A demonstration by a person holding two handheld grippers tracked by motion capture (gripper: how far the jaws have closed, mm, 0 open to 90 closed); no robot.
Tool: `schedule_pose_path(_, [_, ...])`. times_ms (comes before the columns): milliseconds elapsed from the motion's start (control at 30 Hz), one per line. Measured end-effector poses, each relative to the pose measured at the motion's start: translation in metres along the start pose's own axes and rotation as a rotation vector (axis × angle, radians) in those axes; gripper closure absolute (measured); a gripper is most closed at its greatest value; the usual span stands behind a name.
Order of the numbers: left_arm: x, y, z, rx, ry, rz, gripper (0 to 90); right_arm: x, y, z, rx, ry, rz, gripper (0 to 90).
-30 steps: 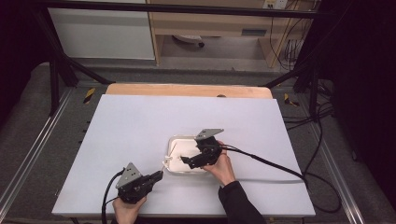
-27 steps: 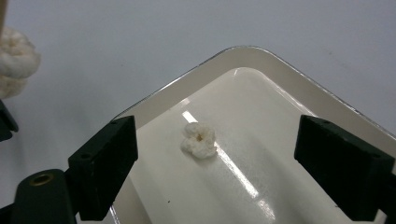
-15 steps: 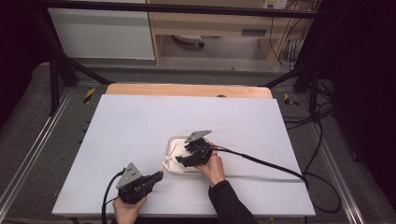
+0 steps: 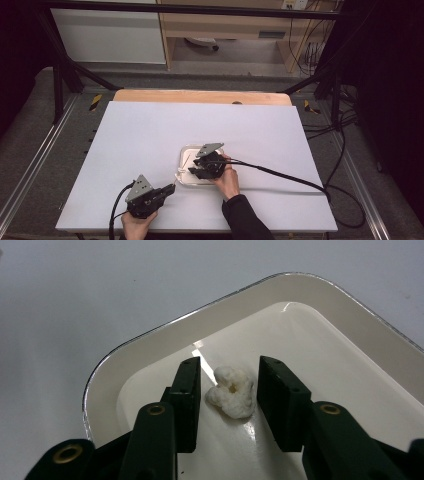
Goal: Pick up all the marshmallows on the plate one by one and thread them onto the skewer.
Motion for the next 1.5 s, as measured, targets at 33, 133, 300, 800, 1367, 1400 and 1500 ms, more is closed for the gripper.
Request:
schedule_pose_path(33, [0.000,0.000,0.000,0.000,-0.003,-0.001,88.1,0.000,0.000,0.000,0.000,-0.001,0.001,64.2])
schedule_pose_path(133, [0.000,0.000,-0.001,0.001,-0.004,0.000,88.1,0.000,0.000,0.000,0.002,0.001,0.004,67.6])
schedule_pose_path(300, [0.001,0.000,-0.001,-0.001,-0.008,-0.002,88.1,0.000,0.000,0.002,-0.002,-0.010,-0.015,71.1])
schedule_pose_path(800, [-0.001,0.003,0.000,0.007,-0.003,-0.012,88.1,0.007,0.005,0.049,-0.089,0.086,-0.111,72.1])
schedule_pose_path(1367, [-0.009,0.017,-0.009,0.025,-0.016,-0.056,88.1,0.030,0.015,0.113,-0.218,0.275,-0.221,72.1])
schedule_pose_path(1400, [-0.009,0.018,-0.009,0.027,-0.015,-0.060,88.1,0.030,0.015,0.116,-0.229,0.287,-0.228,72.0])
schedule_pose_path(1500, [-0.011,0.021,-0.011,0.032,-0.013,-0.064,88.1,0.029,0.014,0.124,-0.260,0.317,-0.234,71.8])
Point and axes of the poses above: each handheld gripper's, and its own axes: z roughly backward along the jaws, x roughly out of its underside, y roughly to its right, the point moved 4 cm from there along -z, roughly forward along the jaws, and after that the axes turned 14 degrees about -y, right-handed, at the moved point
